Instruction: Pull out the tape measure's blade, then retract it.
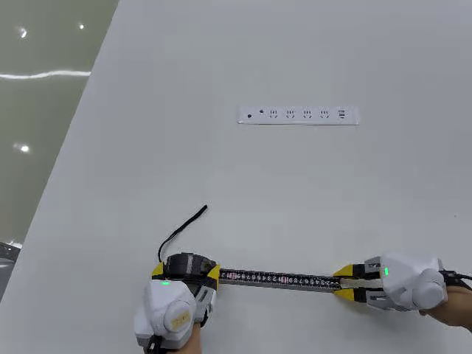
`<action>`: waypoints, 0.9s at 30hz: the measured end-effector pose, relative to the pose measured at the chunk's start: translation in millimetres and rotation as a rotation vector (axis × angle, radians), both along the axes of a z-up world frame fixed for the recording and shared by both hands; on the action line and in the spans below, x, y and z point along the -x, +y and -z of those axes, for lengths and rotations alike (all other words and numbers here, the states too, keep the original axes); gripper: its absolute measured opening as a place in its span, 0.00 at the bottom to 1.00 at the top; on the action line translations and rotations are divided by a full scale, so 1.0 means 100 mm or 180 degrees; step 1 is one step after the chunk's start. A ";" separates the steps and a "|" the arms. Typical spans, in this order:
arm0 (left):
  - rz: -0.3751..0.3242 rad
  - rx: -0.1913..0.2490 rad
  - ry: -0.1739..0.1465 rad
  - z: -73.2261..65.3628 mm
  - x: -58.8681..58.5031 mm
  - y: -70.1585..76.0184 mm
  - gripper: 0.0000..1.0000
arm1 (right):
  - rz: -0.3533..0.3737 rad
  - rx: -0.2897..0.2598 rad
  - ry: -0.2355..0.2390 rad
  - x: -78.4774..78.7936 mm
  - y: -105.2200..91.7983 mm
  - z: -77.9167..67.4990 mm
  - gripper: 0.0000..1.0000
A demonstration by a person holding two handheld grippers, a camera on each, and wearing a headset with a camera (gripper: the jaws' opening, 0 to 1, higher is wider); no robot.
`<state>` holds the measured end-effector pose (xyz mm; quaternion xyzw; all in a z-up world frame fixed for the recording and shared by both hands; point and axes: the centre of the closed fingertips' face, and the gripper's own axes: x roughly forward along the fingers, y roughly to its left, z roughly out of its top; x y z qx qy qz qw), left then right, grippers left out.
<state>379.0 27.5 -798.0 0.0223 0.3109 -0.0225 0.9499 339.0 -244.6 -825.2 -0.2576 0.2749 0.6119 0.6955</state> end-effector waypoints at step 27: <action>0.0024 0.0132 0.0093 0.01 0.00 0.01 0.59 | -0.0023 0.0087 -0.0035 -0.01 0.03 -0.05 0.12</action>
